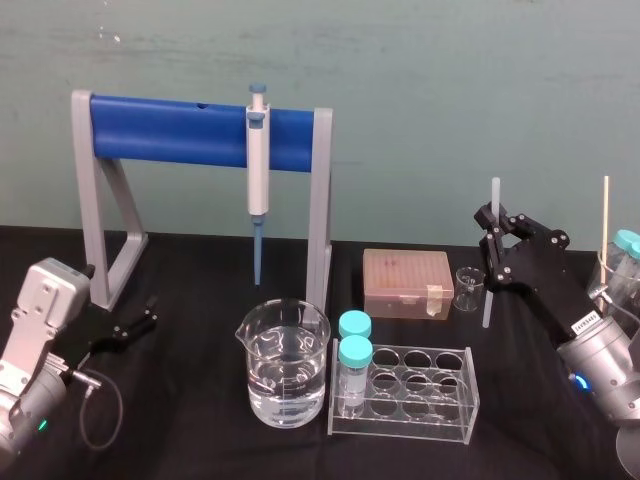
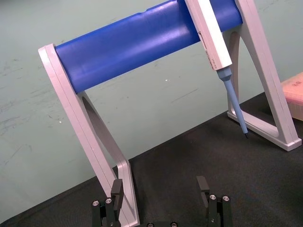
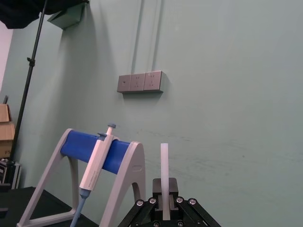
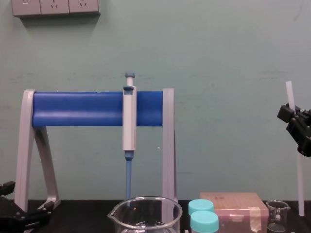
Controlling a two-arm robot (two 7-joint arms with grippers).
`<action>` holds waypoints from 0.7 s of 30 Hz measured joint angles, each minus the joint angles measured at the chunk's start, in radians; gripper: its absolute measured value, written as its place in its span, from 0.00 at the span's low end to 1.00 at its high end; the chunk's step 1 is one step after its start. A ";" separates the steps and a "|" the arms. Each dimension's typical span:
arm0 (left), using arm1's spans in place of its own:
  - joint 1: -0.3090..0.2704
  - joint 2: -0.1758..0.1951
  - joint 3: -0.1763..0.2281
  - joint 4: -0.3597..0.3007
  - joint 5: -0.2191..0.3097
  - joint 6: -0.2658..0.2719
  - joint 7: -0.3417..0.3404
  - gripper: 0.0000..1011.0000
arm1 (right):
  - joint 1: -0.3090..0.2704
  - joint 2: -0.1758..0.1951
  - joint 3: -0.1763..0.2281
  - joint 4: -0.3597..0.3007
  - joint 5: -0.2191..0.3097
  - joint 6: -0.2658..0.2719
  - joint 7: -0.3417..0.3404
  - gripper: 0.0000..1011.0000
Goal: Pick up the stirring rod with one hand, then place it down.
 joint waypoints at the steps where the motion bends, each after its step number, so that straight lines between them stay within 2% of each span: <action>1: 0.000 0.000 0.000 0.000 0.000 0.000 0.000 0.99 | 0.000 0.000 0.000 0.000 0.000 0.000 0.000 0.07; 21: 0.000 0.000 0.000 0.000 0.000 0.000 0.000 0.99 | 0.000 0.000 0.000 0.000 0.000 0.000 0.000 0.07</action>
